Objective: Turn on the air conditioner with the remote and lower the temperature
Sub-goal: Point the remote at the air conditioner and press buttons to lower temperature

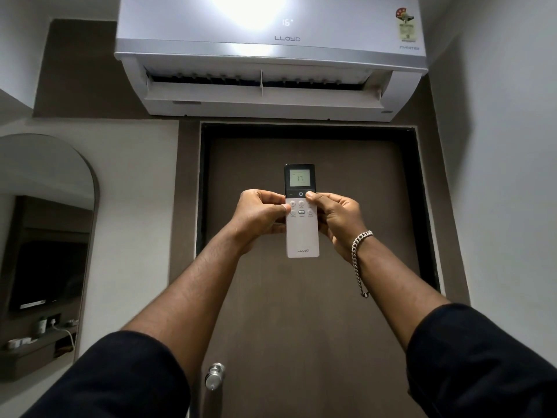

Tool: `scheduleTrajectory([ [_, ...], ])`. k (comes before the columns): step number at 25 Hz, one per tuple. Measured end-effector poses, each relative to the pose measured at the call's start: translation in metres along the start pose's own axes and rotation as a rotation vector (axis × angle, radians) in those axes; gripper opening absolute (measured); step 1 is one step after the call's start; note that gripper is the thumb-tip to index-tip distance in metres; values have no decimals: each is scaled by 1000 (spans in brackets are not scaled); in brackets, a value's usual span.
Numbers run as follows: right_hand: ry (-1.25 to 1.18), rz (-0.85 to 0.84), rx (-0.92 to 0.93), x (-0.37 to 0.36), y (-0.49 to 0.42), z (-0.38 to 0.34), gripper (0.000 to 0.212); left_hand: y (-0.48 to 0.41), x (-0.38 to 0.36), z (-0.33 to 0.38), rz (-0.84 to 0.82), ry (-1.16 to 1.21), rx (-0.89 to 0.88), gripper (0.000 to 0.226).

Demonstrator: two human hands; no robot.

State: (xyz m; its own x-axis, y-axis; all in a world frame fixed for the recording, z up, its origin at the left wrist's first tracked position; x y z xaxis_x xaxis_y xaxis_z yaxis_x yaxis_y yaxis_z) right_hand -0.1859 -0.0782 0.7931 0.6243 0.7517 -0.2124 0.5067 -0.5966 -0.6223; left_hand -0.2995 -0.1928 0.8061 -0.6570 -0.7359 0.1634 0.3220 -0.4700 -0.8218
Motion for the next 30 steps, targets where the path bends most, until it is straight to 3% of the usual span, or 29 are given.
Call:
scheduleTrajectory([
  [22, -23, -5, -8, 1, 10, -5, 10, 6, 0, 6, -22, 10, 14, 20],
  [30, -44, -13, -18, 4, 9, -1, 13, 6, 0, 6, -56, 30, 10, 6],
])
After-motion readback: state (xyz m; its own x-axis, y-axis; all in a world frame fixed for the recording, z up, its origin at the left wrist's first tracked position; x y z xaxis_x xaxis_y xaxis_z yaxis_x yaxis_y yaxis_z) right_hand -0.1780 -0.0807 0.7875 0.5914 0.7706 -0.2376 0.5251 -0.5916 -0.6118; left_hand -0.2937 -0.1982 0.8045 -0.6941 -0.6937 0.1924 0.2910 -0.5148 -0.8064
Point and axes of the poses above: each hand's wrist, its own y-axis away from the middle knuckle, its own x-axis out of the back of the hand, z = x × y, the point moved 3 cm from there along -y, towards the middle knuckle, and after that the axes turned 6 degrees about -x, right-handed, at the moved point
